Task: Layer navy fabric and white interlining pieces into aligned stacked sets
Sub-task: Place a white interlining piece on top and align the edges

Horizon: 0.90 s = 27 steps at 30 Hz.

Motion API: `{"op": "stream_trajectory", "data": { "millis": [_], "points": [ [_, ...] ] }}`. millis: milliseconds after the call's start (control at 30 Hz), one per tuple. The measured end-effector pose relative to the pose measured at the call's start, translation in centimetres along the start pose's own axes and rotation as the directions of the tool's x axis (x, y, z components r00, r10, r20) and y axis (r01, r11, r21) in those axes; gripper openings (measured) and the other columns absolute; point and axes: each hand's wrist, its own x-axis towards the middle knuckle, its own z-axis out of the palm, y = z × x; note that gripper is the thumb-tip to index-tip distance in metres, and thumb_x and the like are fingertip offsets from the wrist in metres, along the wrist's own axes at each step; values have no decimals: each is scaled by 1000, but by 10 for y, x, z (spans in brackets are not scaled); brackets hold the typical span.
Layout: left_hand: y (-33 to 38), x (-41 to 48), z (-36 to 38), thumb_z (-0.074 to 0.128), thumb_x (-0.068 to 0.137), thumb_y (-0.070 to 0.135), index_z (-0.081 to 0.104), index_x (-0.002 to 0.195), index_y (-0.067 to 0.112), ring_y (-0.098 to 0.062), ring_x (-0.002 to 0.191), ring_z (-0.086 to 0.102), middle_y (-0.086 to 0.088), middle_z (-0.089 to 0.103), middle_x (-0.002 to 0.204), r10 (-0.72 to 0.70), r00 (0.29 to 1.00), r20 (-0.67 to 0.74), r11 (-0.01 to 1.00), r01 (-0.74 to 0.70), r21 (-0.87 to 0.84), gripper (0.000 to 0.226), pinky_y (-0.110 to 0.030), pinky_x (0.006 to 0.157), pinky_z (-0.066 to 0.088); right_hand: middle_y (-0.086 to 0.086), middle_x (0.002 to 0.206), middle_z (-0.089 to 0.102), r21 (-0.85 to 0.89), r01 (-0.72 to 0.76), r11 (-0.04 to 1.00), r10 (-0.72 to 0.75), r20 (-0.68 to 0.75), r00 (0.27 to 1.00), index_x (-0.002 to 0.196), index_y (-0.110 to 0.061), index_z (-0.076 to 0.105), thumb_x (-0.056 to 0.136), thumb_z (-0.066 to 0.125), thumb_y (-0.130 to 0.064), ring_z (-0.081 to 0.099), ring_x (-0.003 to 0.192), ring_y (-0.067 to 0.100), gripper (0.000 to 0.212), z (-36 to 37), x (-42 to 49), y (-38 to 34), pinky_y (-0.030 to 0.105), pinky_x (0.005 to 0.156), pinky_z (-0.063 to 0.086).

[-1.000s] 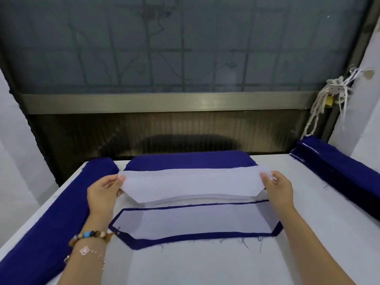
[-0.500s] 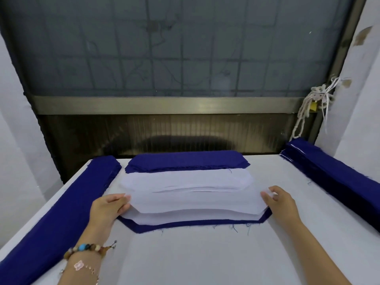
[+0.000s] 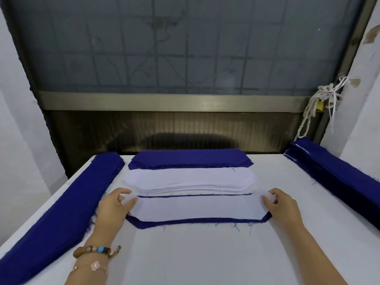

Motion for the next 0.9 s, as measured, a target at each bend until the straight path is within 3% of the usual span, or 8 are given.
{"op": "stream_trajectory", "data": {
  "millis": [167, 300, 500, 633, 700, 800, 900],
  "points": [
    [-2, 0, 1, 72, 83, 7, 63, 102, 15, -18, 60, 51, -8, 54, 72, 54, 998, 24, 998, -55, 44, 22, -15, 50, 42, 2, 62, 54, -38, -9, 999, 8, -15, 1000, 82, -17, 57, 88, 63, -23, 49, 61, 17, 10, 1, 0, 2, 28, 52, 35],
    [-6, 0, 0, 68, 85, 5, 62, 106, 14, -18, 59, 49, -9, 54, 67, 91, 995, 33, 988, -94, 120, 23, -24, 56, 43, 2, 63, 54, -66, -13, 998, 12, -13, 1000, 84, -14, 57, 88, 64, -22, 49, 60, 17, 11, 2, 1, 1, 28, 52, 35],
    [-8, 0, 1, 65, 87, 7, 62, 108, 15, -16, 57, 49, -6, 53, 65, 98, 993, 64, 976, -109, 188, 23, -22, 54, 40, 2, 66, 56, -75, -24, 997, 22, -20, 1000, 90, -17, 55, 89, 63, -22, 52, 62, 17, 9, 4, 2, 3, 29, 54, 37],
    [-7, 1, -1, 65, 86, 6, 62, 108, 16, -18, 70, 54, -4, 54, 83, 97, 993, 62, 970, -108, 217, 25, -28, 62, 46, 4, 83, 53, -58, -3, 998, 1, -46, 999, 102, -24, 50, 90, 62, -21, 52, 70, 18, 18, 4, 2, 3, 29, 60, 38],
    [-7, 0, -1, 65, 85, 3, 64, 108, 16, -19, 75, 54, -4, 53, 90, 118, 992, 50, 967, -127, 221, 26, -32, 66, 48, 3, 90, 47, -74, 24, 997, -29, -68, 997, 99, -26, 53, 91, 61, -18, 50, 71, 17, 14, 5, 1, 4, 30, 63, 39],
    [-7, 0, -2, 64, 83, -1, 66, 105, 16, -20, 81, 54, -3, 53, 92, 142, 989, 36, 959, -146, 241, 28, -37, 71, 52, 0, 85, 42, -95, 51, 994, -59, -85, 995, 85, -24, 60, 91, 60, -14, 48, 66, 11, 11, 6, 2, 5, 29, 61, 37],
    [-8, -1, -3, 61, 82, -5, 67, 96, 19, -21, 80, 55, -2, 54, 90, 139, 990, 20, 957, -139, 254, 28, -41, 71, 54, 1, 83, 45, -107, 61, 992, -70, -74, 995, 80, -22, 61, 91, 59, -14, 50, 70, 17, 14, 7, 2, 5, 30, 64, 39]
  ]
}}
